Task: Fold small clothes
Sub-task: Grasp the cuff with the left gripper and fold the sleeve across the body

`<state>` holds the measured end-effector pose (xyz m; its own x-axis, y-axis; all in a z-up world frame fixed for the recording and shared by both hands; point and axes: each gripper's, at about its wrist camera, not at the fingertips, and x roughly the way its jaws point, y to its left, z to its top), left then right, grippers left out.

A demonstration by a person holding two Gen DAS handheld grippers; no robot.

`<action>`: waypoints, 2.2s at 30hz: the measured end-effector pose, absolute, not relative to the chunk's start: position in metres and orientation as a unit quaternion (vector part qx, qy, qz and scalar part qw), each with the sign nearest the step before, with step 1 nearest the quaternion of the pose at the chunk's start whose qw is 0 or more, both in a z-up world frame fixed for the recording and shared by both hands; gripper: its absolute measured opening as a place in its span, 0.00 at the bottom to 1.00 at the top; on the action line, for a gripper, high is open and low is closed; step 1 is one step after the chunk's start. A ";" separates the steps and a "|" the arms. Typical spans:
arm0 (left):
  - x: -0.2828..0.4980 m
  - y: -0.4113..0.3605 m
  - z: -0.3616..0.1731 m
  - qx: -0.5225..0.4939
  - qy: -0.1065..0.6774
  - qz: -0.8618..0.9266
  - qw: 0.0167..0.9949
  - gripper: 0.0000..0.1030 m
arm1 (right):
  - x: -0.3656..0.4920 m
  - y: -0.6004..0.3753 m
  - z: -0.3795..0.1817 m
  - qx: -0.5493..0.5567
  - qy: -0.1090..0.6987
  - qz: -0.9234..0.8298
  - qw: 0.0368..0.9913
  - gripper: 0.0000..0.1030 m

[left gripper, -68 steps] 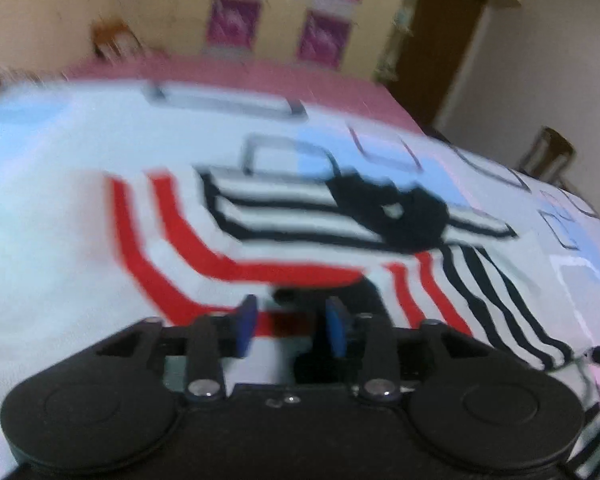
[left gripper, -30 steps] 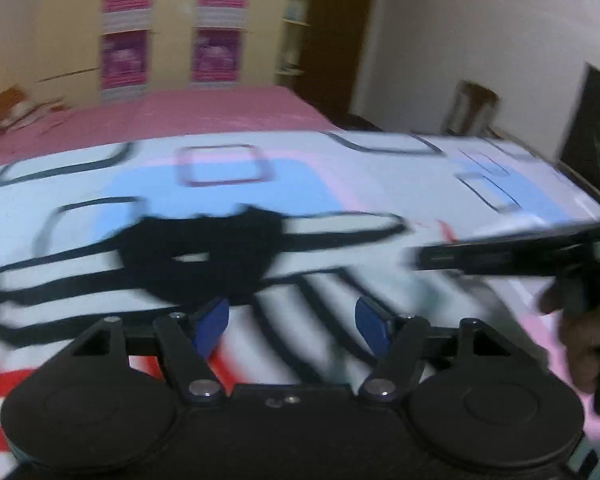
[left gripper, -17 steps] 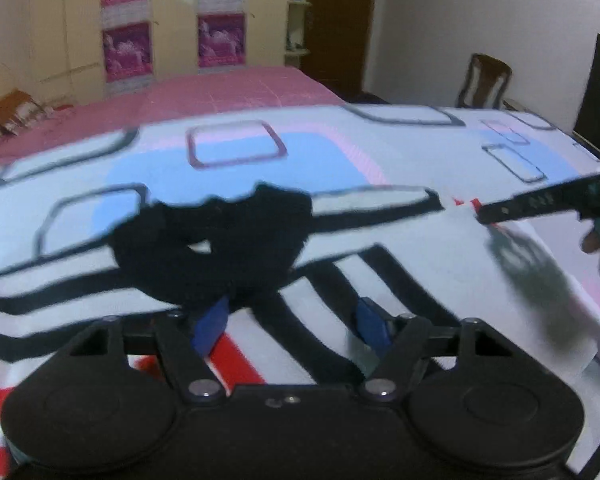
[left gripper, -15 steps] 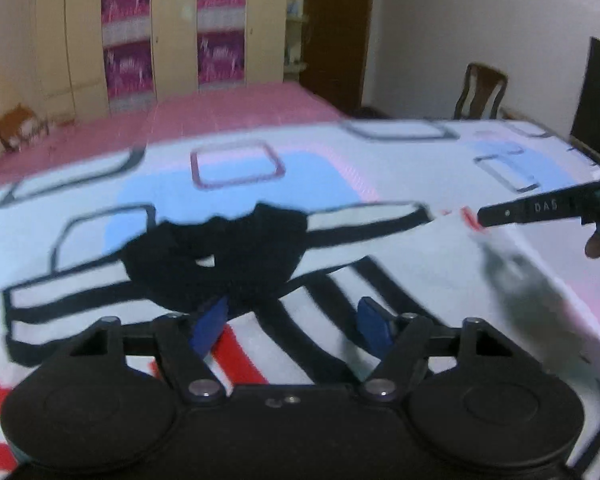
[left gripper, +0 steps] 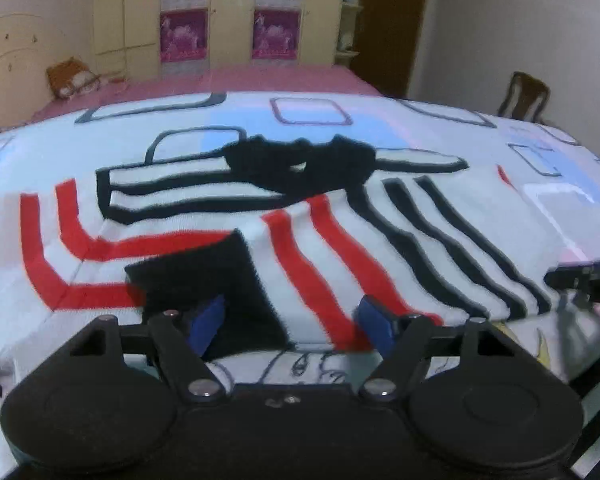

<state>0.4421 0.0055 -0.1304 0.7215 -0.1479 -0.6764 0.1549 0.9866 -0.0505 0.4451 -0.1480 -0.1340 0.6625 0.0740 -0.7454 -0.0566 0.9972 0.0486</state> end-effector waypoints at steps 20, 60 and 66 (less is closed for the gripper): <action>0.331 0.251 -0.089 -0.187 0.302 0.177 0.918 0.70 | 0.434 -0.083 -0.102 0.078 0.385 0.016 0.920 0.53; 0.433 0.120 -0.051 -0.196 0.294 -0.049 0.934 0.06 | 0.435 -0.103 -0.090 0.126 0.379 -0.026 0.917 0.49; 0.451 0.045 -0.070 -0.127 0.328 -0.133 0.927 0.06 | 0.418 -0.140 -0.086 0.153 0.372 -0.044 0.915 0.49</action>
